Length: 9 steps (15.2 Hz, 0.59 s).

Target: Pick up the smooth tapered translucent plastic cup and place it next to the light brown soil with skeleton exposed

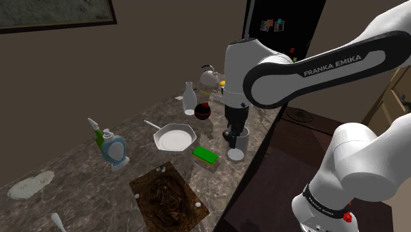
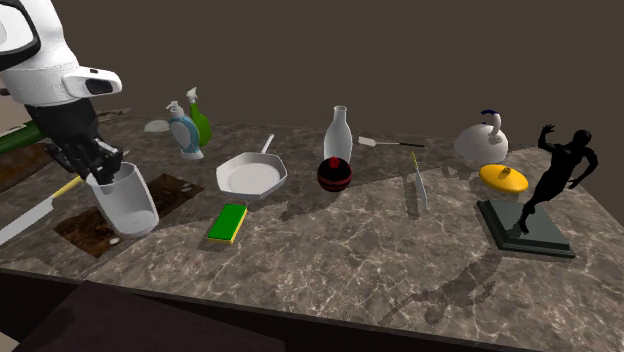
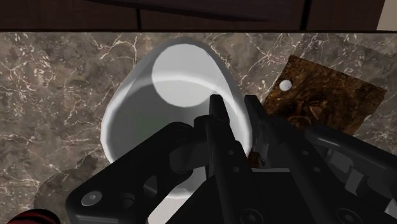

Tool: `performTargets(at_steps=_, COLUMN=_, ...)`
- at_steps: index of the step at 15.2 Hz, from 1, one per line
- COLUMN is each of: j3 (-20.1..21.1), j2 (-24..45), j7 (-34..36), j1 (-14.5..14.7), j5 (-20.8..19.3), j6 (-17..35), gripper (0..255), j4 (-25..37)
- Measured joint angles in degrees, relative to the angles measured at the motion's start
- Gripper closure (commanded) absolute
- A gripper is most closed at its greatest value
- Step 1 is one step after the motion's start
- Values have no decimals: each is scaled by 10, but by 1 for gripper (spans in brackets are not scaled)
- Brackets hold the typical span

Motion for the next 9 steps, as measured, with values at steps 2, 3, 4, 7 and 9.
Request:
performTargets(at_steps=2, j3=3, j2=3, j7=2, j1=2, j5=3, j6=15, gripper=255, j4=-12)
performTargets(at_steps=3, j3=4, j2=7, j7=2, j1=2, j5=3, j6=23, gripper=255, j4=-17)
performTargets(at_steps=4, j3=5, j2=11, j7=2, j1=2, j5=4, j6=33, gripper=255, j4=-22)
performTargets(at_steps=7, j3=6, j2=24, j7=1, j1=2, j5=5, j6=59, gripper=255, j4=-36)
performTargets(at_steps=9, j3=8, j2=33, j7=1, j1=3, j5=6, j6=79, gripper=255, j4=-46)
